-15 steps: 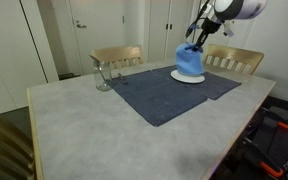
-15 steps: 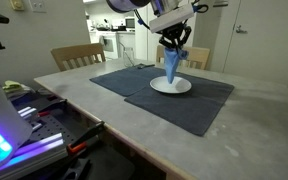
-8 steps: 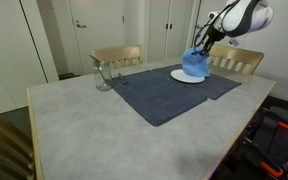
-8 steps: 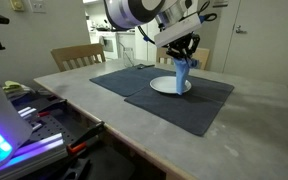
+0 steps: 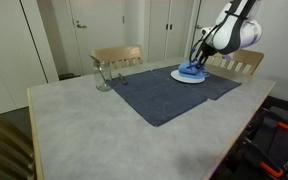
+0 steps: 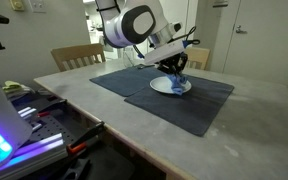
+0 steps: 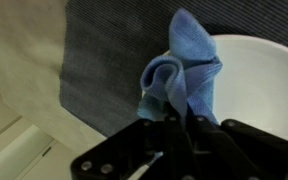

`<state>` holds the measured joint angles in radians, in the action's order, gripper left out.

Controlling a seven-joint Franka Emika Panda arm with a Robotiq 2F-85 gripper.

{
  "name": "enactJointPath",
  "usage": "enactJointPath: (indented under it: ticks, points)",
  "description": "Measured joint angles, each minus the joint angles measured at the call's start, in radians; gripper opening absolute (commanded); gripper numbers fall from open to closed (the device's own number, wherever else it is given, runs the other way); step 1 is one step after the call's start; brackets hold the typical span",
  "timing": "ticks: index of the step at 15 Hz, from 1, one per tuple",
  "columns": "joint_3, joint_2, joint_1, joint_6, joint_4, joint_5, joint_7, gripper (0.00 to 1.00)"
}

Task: Wipe the white plate with the blue towel

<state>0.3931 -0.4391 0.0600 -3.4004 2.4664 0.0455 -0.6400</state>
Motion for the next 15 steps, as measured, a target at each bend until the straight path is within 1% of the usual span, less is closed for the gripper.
enactJointPath:
  ticks: [4, 6, 11, 13, 15]
  points:
    - [0.018, -0.038, 0.042, -0.034, 0.000, 0.000, 0.076, 0.02]
    - [0.020, -0.060, 0.047, -0.056, 0.000, 0.003, 0.099, 0.02]
    - [0.020, -0.070, 0.048, -0.054, -0.012, 0.040, 0.124, 0.02]
    - [0.005, -0.072, 0.036, -0.051, -0.004, 0.068, 0.142, 0.02]
    - [-0.024, -0.076, 0.015, -0.046, 0.013, 0.102, 0.161, 0.02]
